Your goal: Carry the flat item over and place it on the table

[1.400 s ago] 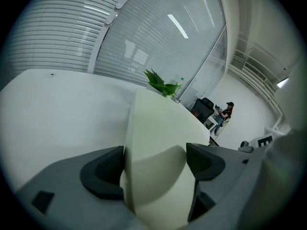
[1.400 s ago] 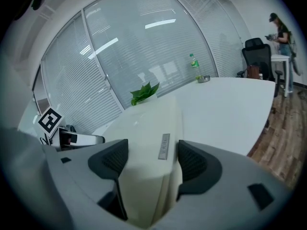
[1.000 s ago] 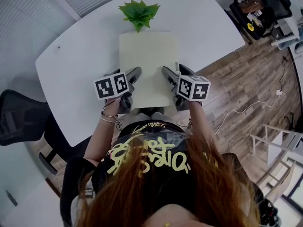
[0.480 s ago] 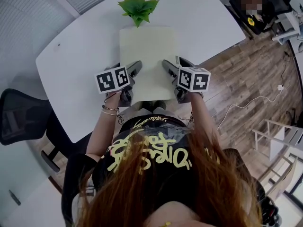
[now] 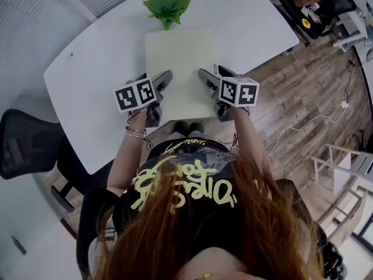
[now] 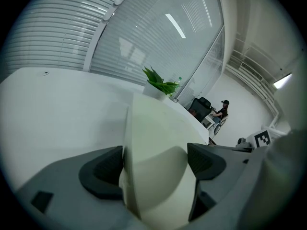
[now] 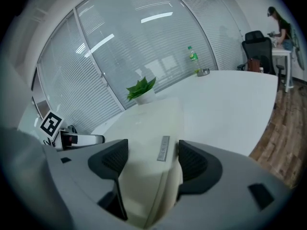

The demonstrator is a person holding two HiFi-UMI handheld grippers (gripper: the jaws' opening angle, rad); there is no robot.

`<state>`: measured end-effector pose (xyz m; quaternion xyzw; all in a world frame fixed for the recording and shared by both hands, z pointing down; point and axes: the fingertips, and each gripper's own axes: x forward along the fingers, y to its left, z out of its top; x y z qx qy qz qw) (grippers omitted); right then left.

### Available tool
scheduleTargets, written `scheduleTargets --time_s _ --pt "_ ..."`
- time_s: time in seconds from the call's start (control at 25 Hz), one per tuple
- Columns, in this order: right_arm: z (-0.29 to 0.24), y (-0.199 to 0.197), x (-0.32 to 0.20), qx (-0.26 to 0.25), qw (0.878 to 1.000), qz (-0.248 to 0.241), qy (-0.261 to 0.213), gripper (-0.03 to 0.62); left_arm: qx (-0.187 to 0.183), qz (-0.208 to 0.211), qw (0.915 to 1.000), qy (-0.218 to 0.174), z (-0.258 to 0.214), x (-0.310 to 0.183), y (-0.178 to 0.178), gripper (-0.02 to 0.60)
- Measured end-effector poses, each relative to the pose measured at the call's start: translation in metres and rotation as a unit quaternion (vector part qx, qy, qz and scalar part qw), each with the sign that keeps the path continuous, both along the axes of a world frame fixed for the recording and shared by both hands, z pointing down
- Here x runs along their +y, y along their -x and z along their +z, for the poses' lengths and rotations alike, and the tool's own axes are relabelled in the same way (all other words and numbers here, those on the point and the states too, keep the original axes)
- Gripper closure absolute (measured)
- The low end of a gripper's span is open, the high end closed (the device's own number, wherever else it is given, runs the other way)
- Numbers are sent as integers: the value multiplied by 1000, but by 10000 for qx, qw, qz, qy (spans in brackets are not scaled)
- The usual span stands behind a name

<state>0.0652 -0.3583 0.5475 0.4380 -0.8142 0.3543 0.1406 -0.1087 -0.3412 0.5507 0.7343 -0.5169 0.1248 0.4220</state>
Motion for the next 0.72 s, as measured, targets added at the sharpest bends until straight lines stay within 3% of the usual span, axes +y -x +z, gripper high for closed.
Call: scheduleTargets --time_s 0.16,0.44,0.72 --pt "-11 -2 -2 387 9984 -123 -383 261 -29 42 10000 -63 -3 1 0 161" --pt "-42 3 -5 295 9957 -293 -828 261 -204 119 9990 -376 -19 2 -1 163" --pt "-85 6 -5 -26 9907 -367 -1307 261 -479 216 9917 -1176 -73 -7 -5 163"
